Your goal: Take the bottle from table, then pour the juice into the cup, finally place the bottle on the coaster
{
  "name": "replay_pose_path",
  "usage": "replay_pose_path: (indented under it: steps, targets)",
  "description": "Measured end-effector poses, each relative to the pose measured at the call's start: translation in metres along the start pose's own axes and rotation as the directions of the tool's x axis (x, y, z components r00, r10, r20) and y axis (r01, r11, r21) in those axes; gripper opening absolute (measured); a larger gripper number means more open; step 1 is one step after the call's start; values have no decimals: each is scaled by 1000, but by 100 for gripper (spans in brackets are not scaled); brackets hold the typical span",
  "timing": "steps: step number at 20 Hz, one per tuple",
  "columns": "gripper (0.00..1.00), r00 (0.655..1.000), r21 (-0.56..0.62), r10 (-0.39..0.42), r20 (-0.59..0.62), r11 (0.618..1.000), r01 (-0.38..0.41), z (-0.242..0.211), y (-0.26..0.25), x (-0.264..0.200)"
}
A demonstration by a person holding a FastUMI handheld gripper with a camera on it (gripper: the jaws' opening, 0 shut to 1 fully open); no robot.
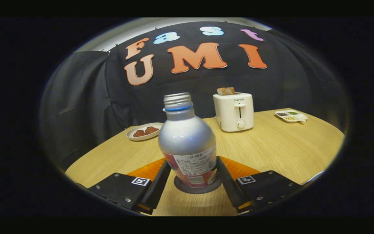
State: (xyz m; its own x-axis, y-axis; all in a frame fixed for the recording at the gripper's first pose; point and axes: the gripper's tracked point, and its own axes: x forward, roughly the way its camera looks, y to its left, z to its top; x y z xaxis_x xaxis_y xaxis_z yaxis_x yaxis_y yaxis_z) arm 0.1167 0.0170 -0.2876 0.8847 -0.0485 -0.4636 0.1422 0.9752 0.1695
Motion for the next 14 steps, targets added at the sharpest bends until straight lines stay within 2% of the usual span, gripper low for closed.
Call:
replay_pose_path:
  steps: [3, 6, 8, 14]
  targets:
    - [86, 999, -35, -14, 45, 999, 16, 15, -1, -17]
    - [89, 996, -29, 25, 87, 999, -23, 33, 5, -45]
    - [89, 992, -49, 26, 120, 999, -20, 45, 2, -63]
    - [89, 964, -108, 40, 264, 994, -12, 88, -12, -130]
